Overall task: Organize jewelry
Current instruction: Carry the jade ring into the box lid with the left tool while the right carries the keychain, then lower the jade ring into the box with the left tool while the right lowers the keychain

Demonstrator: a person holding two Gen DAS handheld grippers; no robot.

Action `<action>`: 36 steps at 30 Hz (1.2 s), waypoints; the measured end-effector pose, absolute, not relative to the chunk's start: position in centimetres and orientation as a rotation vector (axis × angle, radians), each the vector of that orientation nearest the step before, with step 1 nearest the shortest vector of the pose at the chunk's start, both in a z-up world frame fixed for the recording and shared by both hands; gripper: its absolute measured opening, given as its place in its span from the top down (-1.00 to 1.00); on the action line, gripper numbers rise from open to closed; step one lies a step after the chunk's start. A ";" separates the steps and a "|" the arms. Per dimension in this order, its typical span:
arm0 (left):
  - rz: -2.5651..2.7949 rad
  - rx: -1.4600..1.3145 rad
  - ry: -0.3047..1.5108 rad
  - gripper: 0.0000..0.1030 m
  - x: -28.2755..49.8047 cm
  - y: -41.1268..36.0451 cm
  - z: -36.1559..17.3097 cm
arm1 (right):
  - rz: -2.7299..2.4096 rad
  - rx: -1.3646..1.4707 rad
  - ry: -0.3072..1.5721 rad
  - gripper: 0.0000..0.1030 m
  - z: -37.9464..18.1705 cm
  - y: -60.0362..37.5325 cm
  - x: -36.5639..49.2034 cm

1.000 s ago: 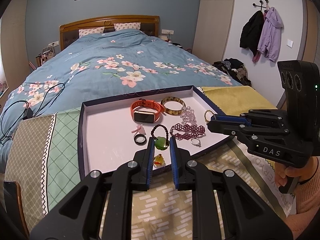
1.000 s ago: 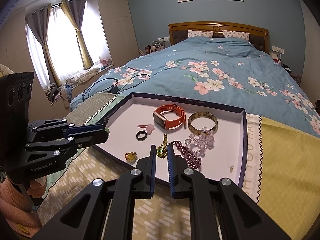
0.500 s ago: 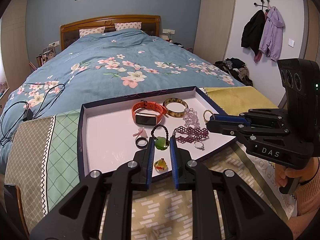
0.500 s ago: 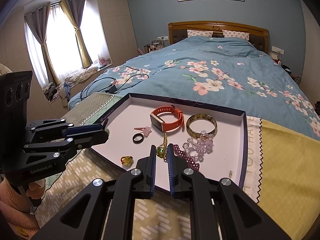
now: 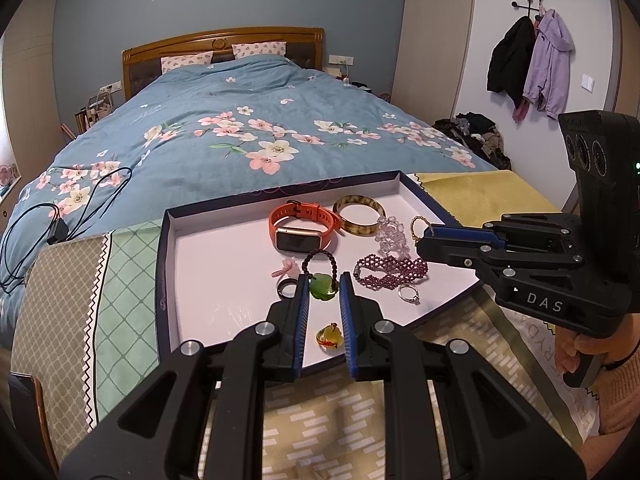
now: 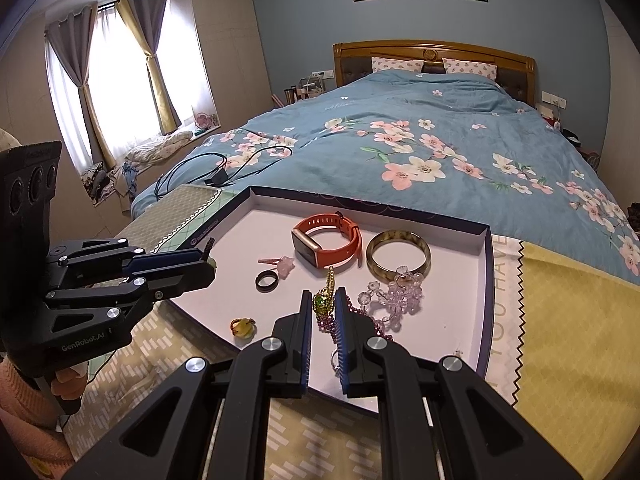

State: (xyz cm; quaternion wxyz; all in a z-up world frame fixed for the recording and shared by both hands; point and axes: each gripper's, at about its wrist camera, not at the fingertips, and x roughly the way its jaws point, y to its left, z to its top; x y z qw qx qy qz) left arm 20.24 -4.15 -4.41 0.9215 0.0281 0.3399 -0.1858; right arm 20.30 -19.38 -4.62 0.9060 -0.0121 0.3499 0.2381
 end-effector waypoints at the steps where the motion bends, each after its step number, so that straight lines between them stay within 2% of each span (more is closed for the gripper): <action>1: -0.380 0.059 0.700 0.69 20.4 -4.2 -4.5 | 0.492 -0.023 0.724 0.82 -4.6 -19.3 20.3; 36: -0.352 0.080 0.725 0.69 22.1 -4.8 -5.1 | 0.478 -0.021 0.765 0.82 -6.1 -19.2 22.4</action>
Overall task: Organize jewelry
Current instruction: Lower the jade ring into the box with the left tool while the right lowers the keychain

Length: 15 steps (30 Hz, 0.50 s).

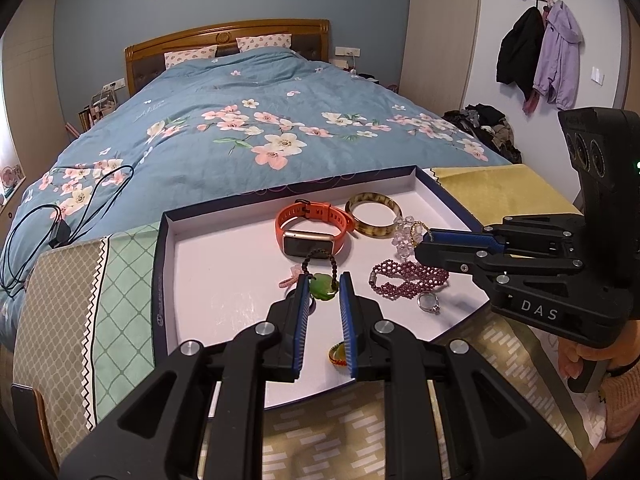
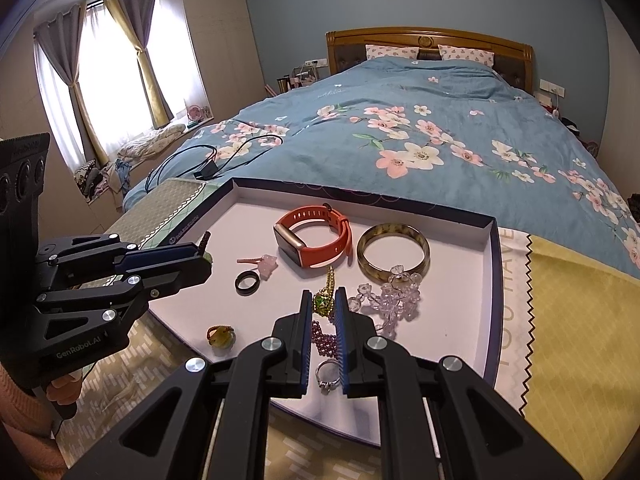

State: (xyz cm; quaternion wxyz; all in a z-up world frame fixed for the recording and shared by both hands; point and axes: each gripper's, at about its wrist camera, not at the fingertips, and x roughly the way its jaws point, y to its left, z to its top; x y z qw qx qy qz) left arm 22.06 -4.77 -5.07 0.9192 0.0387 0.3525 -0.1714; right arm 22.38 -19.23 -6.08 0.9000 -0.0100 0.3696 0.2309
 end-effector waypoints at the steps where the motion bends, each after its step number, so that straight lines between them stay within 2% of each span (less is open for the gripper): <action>1: -0.352 0.080 0.724 0.69 22.1 -4.8 -5.1 | 0.477 -0.020 0.764 0.82 -6.0 -19.2 22.4; 15: -0.349 0.082 0.737 0.70 22.8 -4.9 -5.3 | 0.474 -0.021 0.772 0.82 -6.4 -19.3 22.8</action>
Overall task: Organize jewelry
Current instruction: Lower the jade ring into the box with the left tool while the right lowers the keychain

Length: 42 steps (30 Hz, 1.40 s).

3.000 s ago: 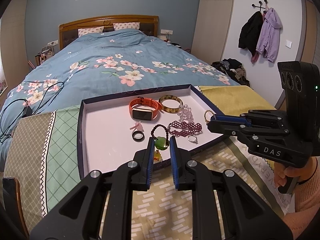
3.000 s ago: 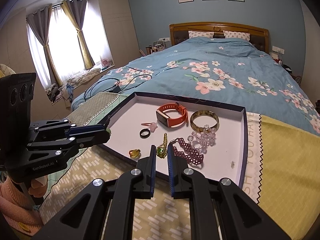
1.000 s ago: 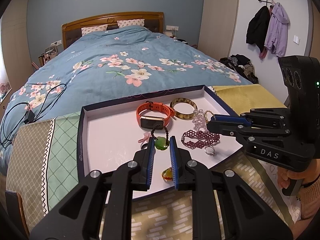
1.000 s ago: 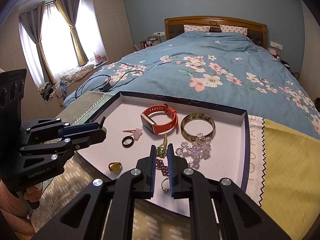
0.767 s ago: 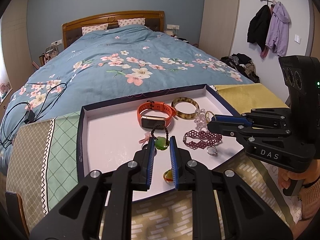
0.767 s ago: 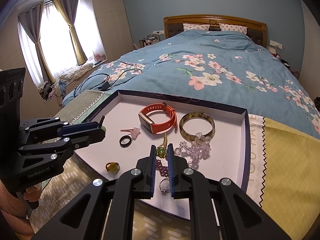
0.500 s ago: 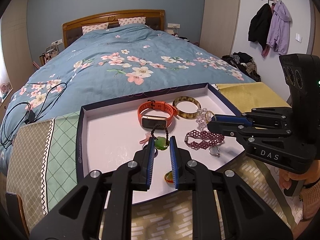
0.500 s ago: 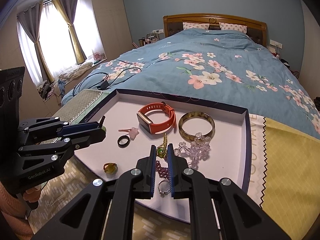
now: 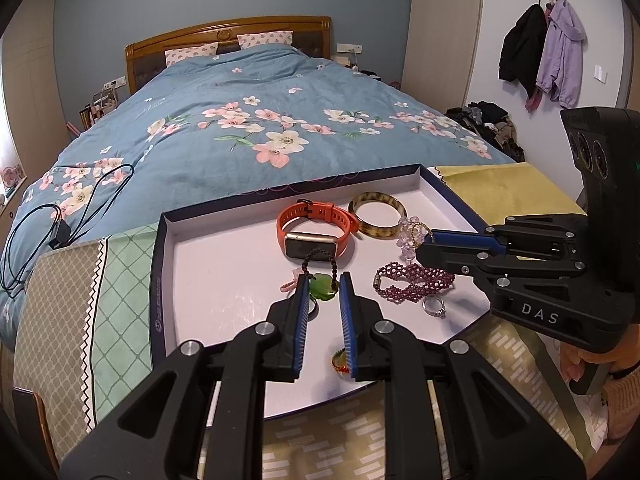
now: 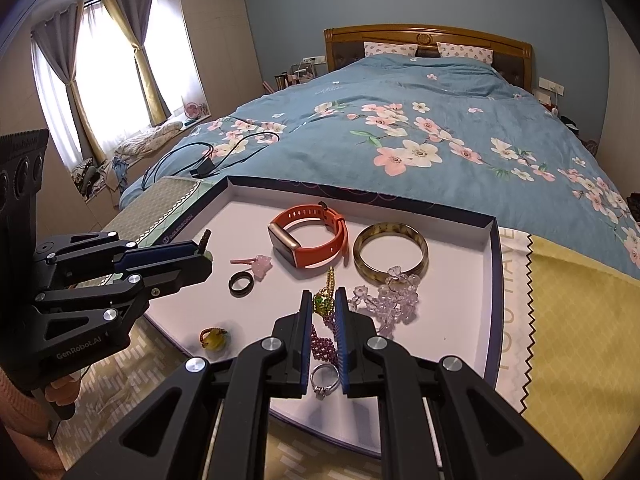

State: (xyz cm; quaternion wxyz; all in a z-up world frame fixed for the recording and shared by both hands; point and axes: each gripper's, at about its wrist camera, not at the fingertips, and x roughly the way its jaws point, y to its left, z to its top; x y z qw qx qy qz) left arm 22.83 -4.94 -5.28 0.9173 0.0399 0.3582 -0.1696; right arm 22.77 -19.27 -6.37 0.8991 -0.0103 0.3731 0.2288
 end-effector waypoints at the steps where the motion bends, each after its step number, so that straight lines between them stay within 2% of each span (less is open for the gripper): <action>1: -0.347 0.083 0.738 0.69 22.9 -4.9 -5.3 | 0.473 -0.022 0.774 0.82 -6.4 -19.3 22.8; 42: -0.319 0.096 0.797 0.69 25.4 -5.6 -7.1 | 0.456 -0.013 0.829 0.81 -7.2 -19.7 24.2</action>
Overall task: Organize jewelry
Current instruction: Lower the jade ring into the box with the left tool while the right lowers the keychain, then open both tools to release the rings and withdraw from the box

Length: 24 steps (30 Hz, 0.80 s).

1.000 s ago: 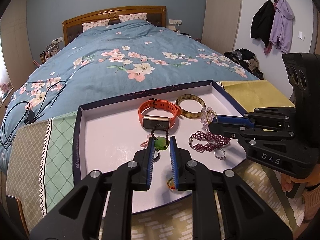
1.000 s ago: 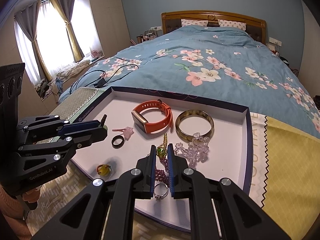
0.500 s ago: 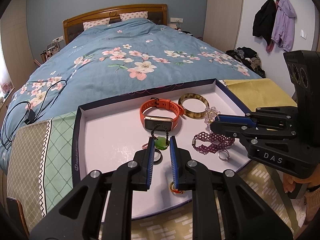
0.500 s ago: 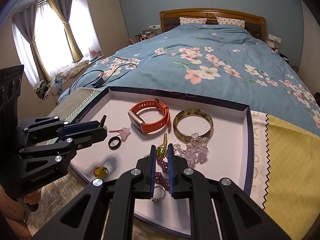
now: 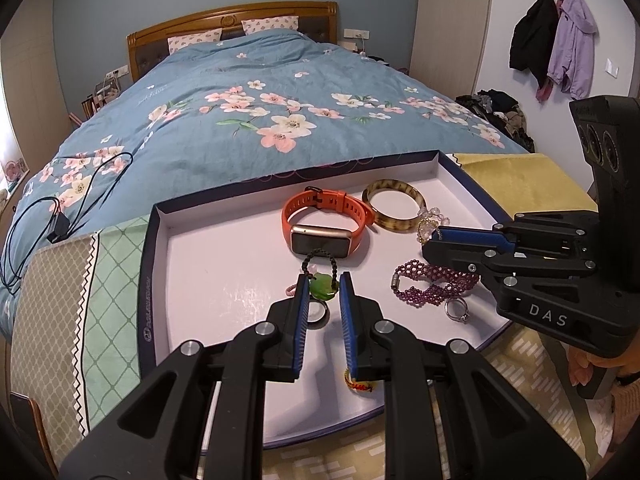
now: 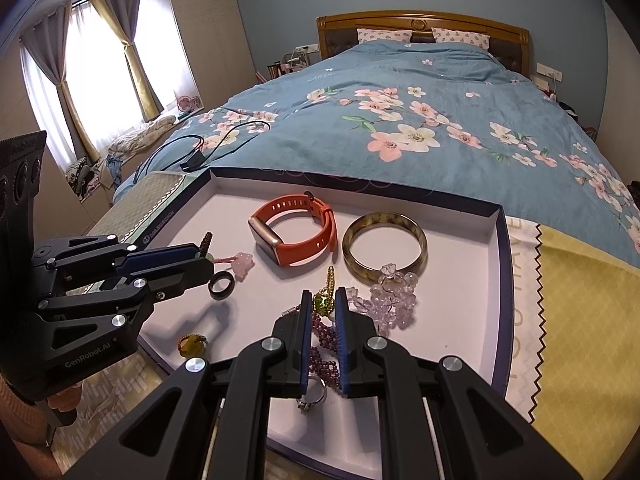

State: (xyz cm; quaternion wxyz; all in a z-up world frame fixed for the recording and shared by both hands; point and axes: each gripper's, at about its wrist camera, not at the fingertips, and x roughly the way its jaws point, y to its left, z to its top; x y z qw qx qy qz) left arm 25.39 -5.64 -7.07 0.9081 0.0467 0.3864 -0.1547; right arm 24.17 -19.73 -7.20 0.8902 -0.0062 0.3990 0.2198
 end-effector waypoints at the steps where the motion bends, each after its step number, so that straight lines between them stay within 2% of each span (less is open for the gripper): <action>1: -0.319 0.096 0.800 0.69 25.5 -5.7 -7.1 | 0.456 -0.013 0.829 0.81 -7.2 -19.7 24.2; 14: -0.311 0.090 0.836 0.69 26.8 -5.8 -8.0 | 0.431 -0.005 0.834 0.78 -7.4 -19.9 24.7; 18: -0.315 0.087 0.833 0.60 26.7 -5.7 -8.1 | 0.427 0.002 0.826 0.76 -7.2 -19.9 24.6; 24: -0.315 0.078 0.809 0.45 26.1 -5.6 -7.4 | 0.427 0.013 0.810 0.60 -6.8 -20.1 24.0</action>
